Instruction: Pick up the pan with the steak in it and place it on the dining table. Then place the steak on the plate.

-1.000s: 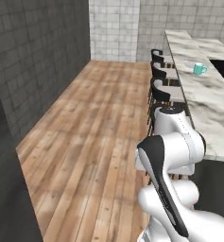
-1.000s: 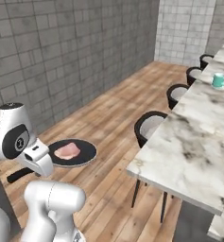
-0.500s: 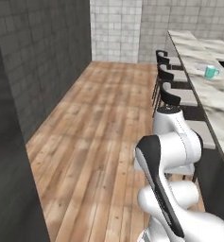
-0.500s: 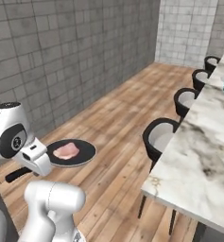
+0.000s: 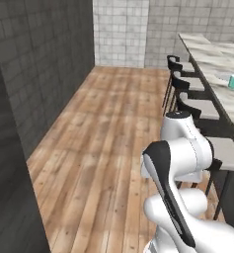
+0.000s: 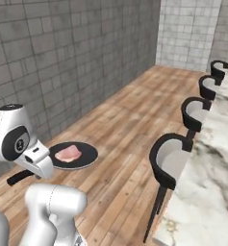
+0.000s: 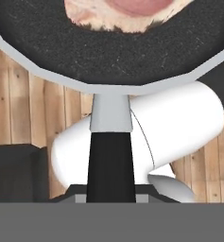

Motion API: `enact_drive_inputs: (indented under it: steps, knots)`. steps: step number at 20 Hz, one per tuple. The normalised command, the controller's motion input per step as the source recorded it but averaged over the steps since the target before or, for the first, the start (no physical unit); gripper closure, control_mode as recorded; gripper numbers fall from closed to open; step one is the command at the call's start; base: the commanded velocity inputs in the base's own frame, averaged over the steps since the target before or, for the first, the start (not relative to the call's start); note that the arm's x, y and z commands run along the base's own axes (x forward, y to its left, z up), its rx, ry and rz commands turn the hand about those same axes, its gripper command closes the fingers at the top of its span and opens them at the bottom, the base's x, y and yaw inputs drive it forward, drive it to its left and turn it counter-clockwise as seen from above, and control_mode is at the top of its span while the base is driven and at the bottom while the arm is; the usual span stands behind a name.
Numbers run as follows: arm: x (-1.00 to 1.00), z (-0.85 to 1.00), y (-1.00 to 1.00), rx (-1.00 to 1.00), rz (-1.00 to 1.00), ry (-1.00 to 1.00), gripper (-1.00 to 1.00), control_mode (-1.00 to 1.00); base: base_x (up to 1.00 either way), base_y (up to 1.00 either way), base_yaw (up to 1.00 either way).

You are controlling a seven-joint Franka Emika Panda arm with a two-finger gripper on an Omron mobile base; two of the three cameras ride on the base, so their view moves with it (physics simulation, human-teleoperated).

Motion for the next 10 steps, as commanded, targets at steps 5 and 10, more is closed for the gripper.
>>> enact_drive_inputs:
  steps: [5, 10]
  knots:
    - [0.0, 0.0, 0.0, 0.0, 0.0, 0.0, 1.0, 1.0, 0.7, 0.36, -0.06]
    - [0.0, 0.0, 0.0, 0.0, 0.0, 0.0, 1.0, 1.0, 0.73, 0.38, -0.08]
